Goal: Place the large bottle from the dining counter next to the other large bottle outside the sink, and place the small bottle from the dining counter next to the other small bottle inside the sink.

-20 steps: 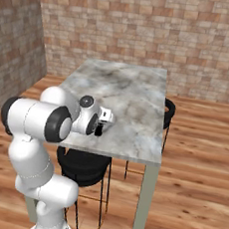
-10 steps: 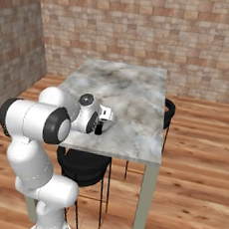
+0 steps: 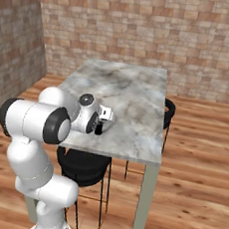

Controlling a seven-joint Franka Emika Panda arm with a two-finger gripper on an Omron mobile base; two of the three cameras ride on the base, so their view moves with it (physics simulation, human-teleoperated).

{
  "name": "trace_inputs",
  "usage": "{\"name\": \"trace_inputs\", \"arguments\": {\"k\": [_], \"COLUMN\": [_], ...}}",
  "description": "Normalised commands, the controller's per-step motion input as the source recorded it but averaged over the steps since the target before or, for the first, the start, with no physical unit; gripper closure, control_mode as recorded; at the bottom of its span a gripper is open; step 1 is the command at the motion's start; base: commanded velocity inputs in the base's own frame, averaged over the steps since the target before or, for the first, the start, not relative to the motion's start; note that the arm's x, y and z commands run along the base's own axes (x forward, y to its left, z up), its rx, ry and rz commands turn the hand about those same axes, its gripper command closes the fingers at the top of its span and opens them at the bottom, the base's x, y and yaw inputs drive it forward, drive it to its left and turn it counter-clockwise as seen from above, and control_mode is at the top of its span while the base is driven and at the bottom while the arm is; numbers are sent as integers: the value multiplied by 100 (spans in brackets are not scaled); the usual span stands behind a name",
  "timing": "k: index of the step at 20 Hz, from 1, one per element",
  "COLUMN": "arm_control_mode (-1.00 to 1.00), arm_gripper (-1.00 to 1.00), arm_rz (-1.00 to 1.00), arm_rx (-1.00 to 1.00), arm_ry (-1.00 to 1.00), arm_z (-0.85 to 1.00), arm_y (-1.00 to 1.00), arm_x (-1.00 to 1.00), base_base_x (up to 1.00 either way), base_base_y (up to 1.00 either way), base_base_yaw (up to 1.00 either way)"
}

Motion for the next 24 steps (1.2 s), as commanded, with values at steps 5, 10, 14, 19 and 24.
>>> {"name": "trace_inputs", "arguments": {"k": [5, 10, 14, 19, 24], "arm_control_mode": [100, 100, 100, 100, 100], "arm_gripper": [100, 100, 100, 100, 100], "arm_rz": [0, 0, 0, 0, 0], "arm_rx": [0, 0, 0, 0, 0], "arm_ry": [0, 0, 0, 0, 0], "arm_z": [0, 0, 0, 0, 0], "arm_y": [0, 0, 0, 0, 0], "arm_x": [0, 0, 0, 0, 0], "base_base_x": [-2, -32, -47, -29, 0], "base_base_y": [-1, -12, -9, -14, -31], "base_base_yaw": [0, 0, 0, 0, -6]}}
